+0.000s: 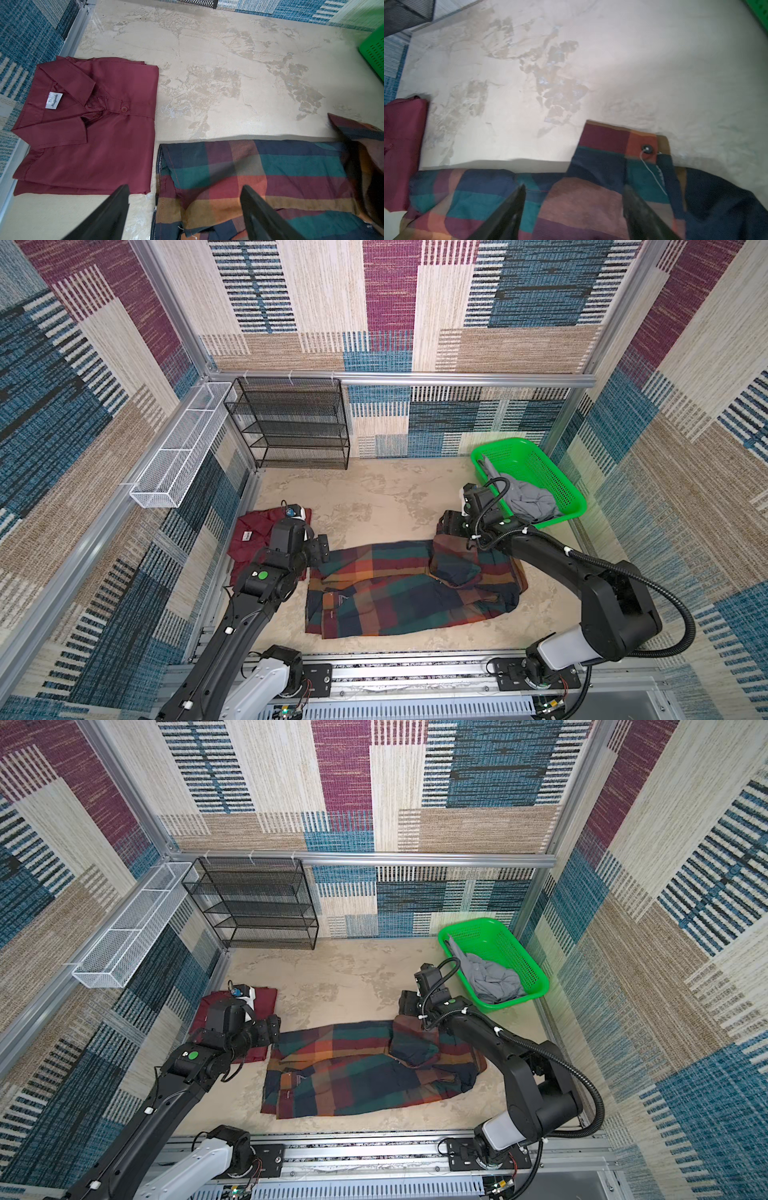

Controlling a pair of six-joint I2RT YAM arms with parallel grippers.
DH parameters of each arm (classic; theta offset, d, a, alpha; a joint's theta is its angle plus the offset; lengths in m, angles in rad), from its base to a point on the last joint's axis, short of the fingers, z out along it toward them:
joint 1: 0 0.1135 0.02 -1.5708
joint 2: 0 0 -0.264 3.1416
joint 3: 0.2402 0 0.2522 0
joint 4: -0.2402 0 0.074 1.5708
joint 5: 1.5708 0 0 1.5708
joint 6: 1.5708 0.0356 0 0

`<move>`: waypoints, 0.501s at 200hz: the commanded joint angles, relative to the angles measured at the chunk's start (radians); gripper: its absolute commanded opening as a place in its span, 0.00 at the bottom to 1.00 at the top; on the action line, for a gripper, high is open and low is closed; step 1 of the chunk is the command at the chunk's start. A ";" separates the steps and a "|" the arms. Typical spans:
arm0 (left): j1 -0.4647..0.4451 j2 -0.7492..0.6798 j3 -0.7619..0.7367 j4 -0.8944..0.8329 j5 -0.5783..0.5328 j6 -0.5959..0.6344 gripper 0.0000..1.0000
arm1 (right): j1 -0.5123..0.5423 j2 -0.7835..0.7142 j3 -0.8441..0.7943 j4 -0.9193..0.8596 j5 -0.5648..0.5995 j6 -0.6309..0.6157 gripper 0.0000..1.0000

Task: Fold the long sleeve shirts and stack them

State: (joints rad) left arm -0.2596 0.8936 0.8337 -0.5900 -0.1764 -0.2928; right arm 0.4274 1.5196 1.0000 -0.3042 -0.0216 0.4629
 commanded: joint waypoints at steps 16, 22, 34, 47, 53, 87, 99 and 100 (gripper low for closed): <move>0.005 -0.018 0.002 0.016 0.000 0.011 0.87 | 0.001 0.104 -0.004 -0.041 0.044 0.001 0.82; 0.005 -0.019 0.001 0.016 -0.001 0.012 0.87 | 0.001 0.121 -0.007 -0.030 0.045 0.000 0.82; 0.007 -0.019 0.002 0.014 -0.002 0.014 0.87 | 0.001 0.153 -0.002 -0.025 0.047 -0.003 0.78; 0.006 -0.020 0.002 0.012 -0.002 0.014 0.87 | 0.001 0.176 -0.004 -0.009 0.046 -0.002 0.68; 0.006 -0.019 0.002 0.009 -0.001 0.014 0.87 | 0.001 0.179 -0.013 0.005 0.040 -0.002 0.64; 0.007 -0.027 0.002 0.012 -0.010 0.028 0.87 | 0.001 0.203 -0.025 0.027 0.035 -0.004 0.29; 0.006 -0.028 0.002 0.009 -0.025 0.042 0.87 | 0.002 0.178 -0.032 0.033 0.033 -0.003 0.17; 0.006 -0.028 0.002 0.008 -0.025 0.042 0.87 | 0.002 0.176 -0.032 0.033 0.033 -0.003 0.16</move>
State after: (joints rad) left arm -0.2531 0.8680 0.8341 -0.5880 -0.1780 -0.2852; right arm 0.4271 1.7226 0.9775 -0.3157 0.0093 0.4561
